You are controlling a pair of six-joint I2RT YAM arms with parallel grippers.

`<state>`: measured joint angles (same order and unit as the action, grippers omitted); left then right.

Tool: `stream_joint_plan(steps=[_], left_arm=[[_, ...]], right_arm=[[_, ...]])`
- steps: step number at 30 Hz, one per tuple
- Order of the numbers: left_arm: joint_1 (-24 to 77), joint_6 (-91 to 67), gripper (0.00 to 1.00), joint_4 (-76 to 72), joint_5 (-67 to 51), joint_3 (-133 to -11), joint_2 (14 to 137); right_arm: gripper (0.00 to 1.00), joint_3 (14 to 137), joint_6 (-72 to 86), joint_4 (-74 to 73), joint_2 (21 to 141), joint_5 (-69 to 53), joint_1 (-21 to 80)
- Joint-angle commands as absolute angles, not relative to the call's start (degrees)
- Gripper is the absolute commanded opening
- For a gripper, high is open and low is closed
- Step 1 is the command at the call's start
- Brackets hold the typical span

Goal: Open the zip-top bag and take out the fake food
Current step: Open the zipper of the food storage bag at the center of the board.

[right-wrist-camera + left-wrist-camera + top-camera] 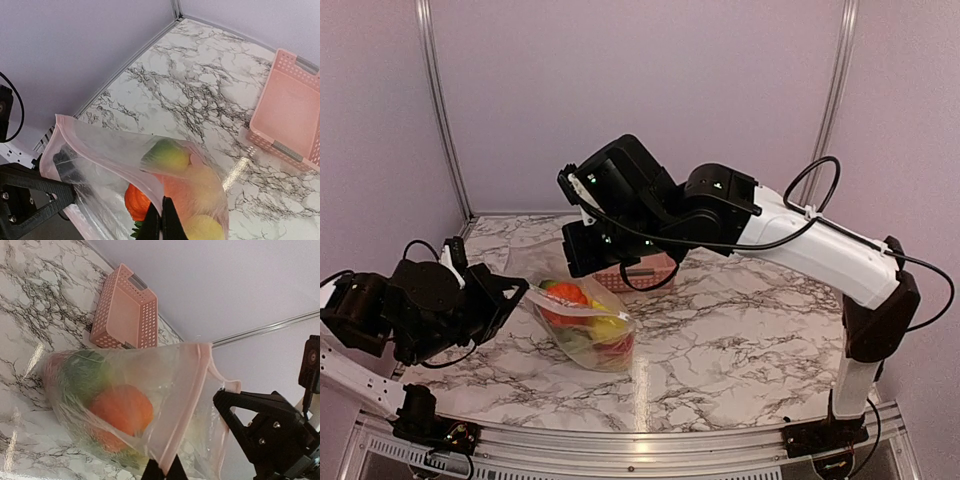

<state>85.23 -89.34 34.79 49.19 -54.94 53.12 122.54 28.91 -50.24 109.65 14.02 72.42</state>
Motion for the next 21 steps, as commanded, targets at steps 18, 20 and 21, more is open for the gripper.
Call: stream_joint_plan(steps=[18, 20, 21], left_arm=[[82.0, -64.2, 0.0, 49.4, 48.2, -67.9, 45.8], [78.9, -63.2, 0.0, 45.8, 42.2, -64.6, 47.0], [77.3, -62.8, 0.0, 44.0, 39.6, -63.0, 47.5]], right_arm=[[0.0, 97.5, 35.2, -25.8, 105.5, 13.0, 73.1], [0.0, 92.4, 35.8, -23.9, 104.1, 13.8, 73.1], [0.0, 90.5, 35.9, -23.5, 103.4, 14.6, 73.1]])
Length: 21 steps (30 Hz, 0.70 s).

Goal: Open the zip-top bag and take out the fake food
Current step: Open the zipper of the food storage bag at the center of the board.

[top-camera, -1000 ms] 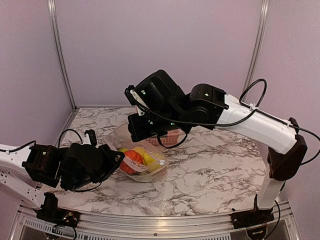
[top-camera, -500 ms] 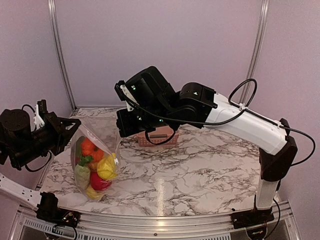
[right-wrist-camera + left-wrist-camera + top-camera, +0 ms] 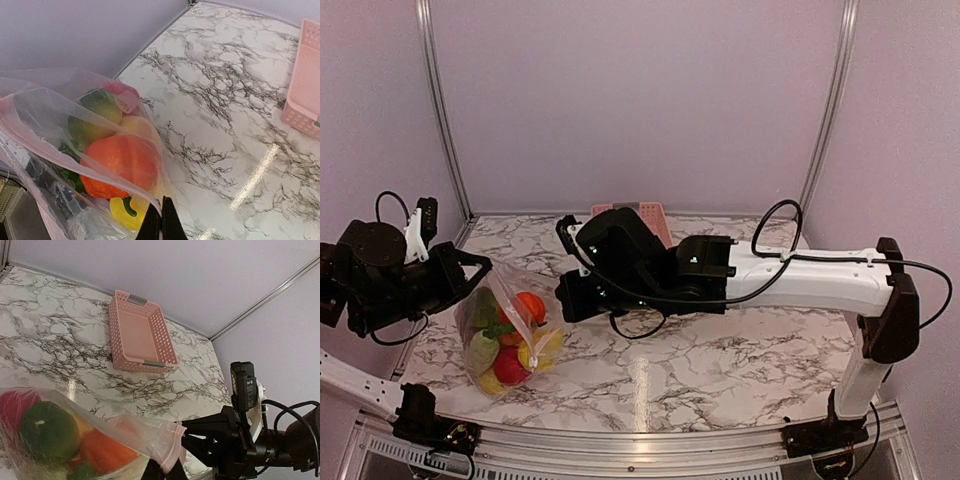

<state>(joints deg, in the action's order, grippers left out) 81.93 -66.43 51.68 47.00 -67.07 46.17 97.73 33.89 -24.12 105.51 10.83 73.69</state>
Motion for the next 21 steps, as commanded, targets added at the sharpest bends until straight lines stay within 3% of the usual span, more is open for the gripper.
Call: stream_joint_plan(steps=[1, 8, 14, 17, 21], left_arm=[[75.7, -62.4, 0.0, 42.2, 37.2, -61.7, 48.0], [66.6, -56.7, 0.0, 33.2, 21.6, -58.7, 55.8], [57.9, -50.2, 0.0, 30.3, 5.6, -63.8, 65.7], [55.0, -47.8, 0.0, 30.5, 1.5, -67.7, 71.2], [52.7, -46.8, 0.0, 29.6, -2.6, -70.8, 76.9]], right_arm=[[0.0, 88.6, 35.9, -23.4, 102.8, 15.3, 73.0], [0.0, 73.6, 34.8, -17.3, 96.6, 15.0, 69.5], [0.03, 64.0, 32.0, -10.6, 92.8, 13.2, 65.0], [0.11, 63.5, 29.3, -10.3, 92.0, 14.6, 65.0], [0.32, 63.6, 25.7, -10.9, 89.0, 16.7, 65.0]])
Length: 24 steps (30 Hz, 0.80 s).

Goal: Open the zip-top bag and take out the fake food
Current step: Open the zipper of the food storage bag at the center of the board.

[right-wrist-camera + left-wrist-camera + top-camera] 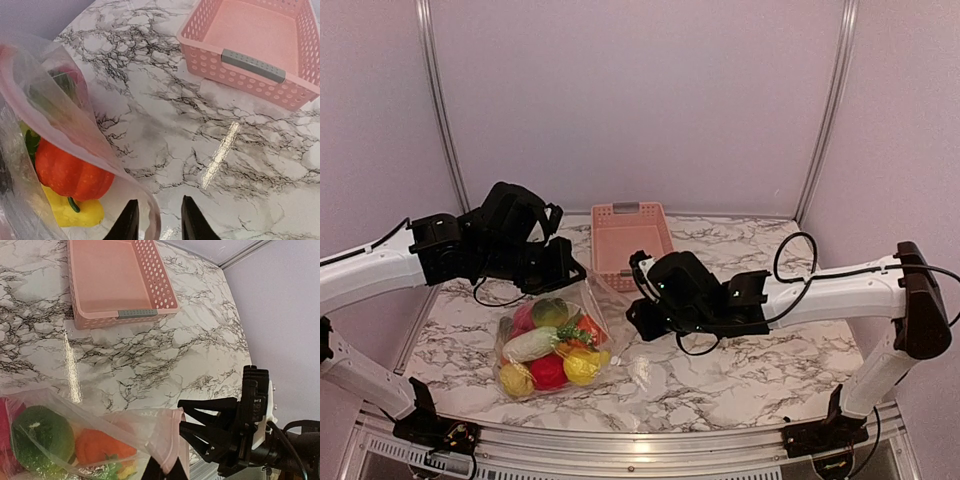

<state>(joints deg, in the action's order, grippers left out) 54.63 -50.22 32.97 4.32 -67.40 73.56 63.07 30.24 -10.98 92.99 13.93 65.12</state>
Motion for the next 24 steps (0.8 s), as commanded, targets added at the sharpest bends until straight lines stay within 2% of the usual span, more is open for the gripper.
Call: stream_joint_plan(steps=[1, 7, 10, 16, 24], left_arm=[[52.3, -46.8, 0.0, 28.7, -3.9, -71.0, 78.0], [50.7, -48.2, 0.0, 25.7, -8.2, -73.8, 83.2], [50.6, -48.5, 0.0, 26.0, -9.0, -75.8, 85.6], [49.8, -49.6, 0.0, 24.6, -10.5, -76.9, 88.0], [49.2, -50.3, 0.0, 23.6, -10.9, -77.1, 88.5]], right_arm=[[0.36, 63.8, 25.0, -11.4, 88.1, 17.3, 65.0], [0.51, 65.5, 21.1, -13.0, 83.1, 17.7, 66.0], [0.53, 66.9, 18.3, -12.0, 84.2, 15.6, 67.4], [0.51, 71.0, 14.3, -13.8, 91.4, 18.1, 69.7], [0.49, 71.6, 15.9, -17.1, 93.0, 23.9, 70.6]])
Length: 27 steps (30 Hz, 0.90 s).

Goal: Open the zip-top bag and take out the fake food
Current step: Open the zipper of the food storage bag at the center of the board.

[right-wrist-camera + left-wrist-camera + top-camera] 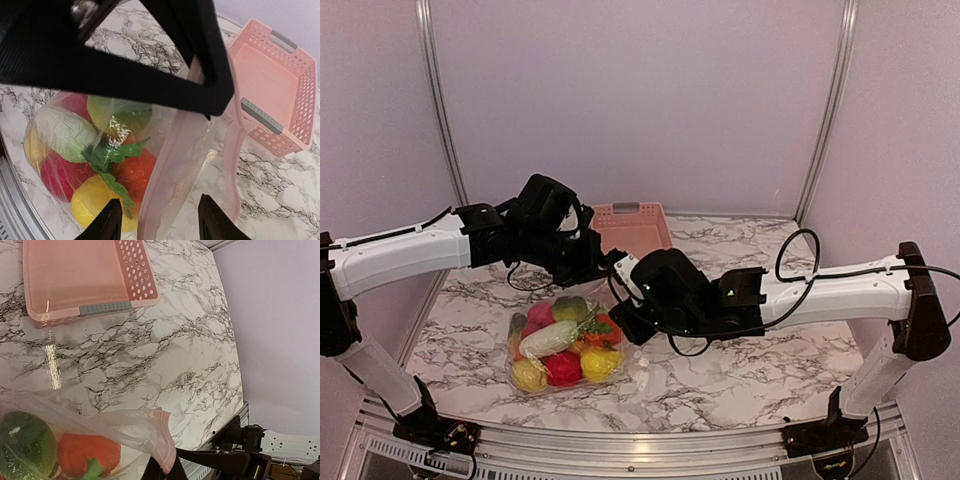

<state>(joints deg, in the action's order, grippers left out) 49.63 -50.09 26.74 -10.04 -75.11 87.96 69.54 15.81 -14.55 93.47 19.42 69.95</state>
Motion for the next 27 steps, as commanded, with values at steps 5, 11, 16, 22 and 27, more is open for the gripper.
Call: stream_joint_plan(steps=[5, 11, 16, 22, 27], left_arm=[[48.9, -50.2, 0.0, 23.8, -11.0, -77.1, 88.6], [48.5, -50.3, 0.0, 23.9, -10.6, -76.8, 88.1], [48.5, -50.4, 0.39, 25.0, -9.4, -76.0, 86.2], [48.6, -50.2, 0.46, 27.8, -9.3, -75.0, 84.0], [49.1, -49.9, 0.44, 30.0, -9.2, -73.9, 82.8]], right_arm=[[0.3, 70.1, 16.9, -16.9, 91.7, 23.2, 70.9], [0.0, 71.1, 16.4, -15.9, 91.2, 18.8, 71.0], [0.0, 71.3, 15.6, -11.9, 89.2, 13.3, 70.9], [0.0, 71.6, 14.9, -8.7, 89.0, 9.7, 71.0], [0.0, 71.8, 14.8, -7.8, 89.0, 9.6, 71.1]])
